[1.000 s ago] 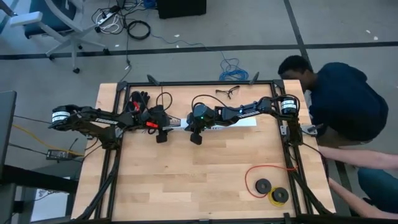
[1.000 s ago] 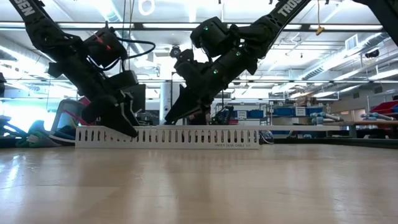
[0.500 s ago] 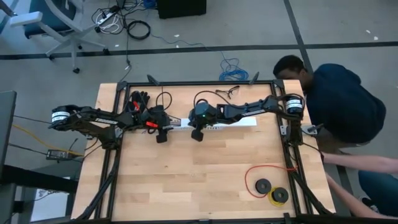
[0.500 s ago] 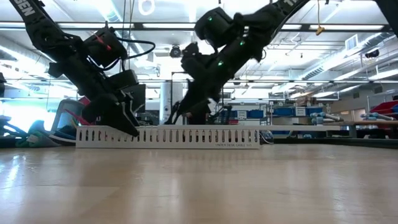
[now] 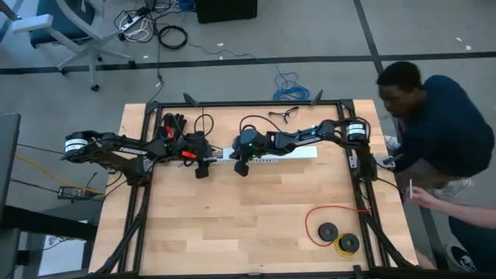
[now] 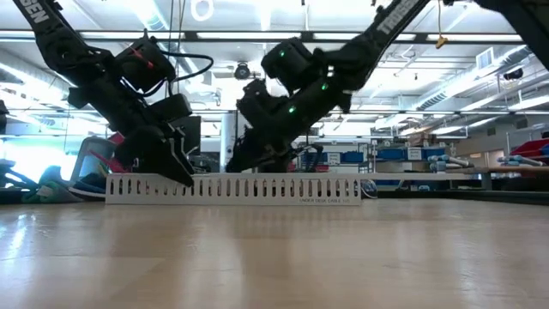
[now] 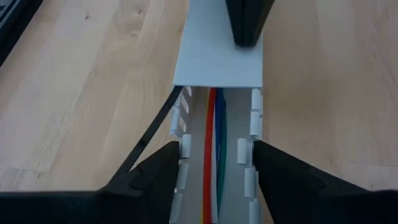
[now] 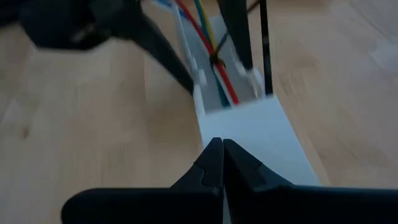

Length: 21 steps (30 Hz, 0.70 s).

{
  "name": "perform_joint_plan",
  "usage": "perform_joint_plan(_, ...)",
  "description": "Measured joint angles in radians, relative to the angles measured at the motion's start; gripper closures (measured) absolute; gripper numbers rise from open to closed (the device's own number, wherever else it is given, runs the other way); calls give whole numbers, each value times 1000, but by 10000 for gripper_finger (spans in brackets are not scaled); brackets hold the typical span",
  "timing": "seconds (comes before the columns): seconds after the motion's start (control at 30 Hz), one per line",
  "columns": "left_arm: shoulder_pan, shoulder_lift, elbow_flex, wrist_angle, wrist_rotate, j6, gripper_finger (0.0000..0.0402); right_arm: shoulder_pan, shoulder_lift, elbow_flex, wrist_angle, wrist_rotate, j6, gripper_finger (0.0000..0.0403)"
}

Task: Ziptie cables
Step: Close the white cable duct

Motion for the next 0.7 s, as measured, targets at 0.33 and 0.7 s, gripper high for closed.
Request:
perform_joint_plan(0.33,-2,-1,3,34,18,-22,193,-2,-13,-5,157,-16,-95,403)
perform_joint_plan(0.7,-2,-1,3,25,12,-27,193,39,-218,-3,-262,179,-84,403)
